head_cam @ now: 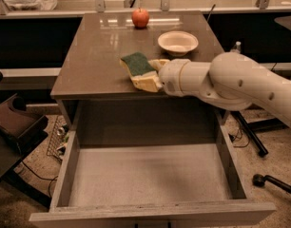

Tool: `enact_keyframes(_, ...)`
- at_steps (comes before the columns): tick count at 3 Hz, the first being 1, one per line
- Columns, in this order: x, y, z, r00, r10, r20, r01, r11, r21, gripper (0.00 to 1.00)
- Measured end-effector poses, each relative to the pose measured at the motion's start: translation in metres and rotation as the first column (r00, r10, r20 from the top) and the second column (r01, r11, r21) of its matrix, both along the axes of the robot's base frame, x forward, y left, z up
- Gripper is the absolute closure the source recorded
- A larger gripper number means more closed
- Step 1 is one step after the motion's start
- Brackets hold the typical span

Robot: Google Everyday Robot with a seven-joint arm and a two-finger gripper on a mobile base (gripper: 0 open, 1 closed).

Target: Place sponge into top drawer

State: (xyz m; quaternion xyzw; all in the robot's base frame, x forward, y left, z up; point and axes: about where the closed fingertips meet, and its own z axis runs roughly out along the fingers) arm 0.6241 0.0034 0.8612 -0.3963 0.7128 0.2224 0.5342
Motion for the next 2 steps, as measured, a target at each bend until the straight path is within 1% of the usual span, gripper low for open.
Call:
enact_keyframes(1, -0.036, -0.047, -0.007, 0.9989, -0.043, -0.015, 0.043, 0.999, -0.017, 1.0)
enact_keyframes(2, -0.085, -0.087, -0.047, 0.9939, -0.044, -0.101, 0.047, 0.999, 0.023, 1.0)
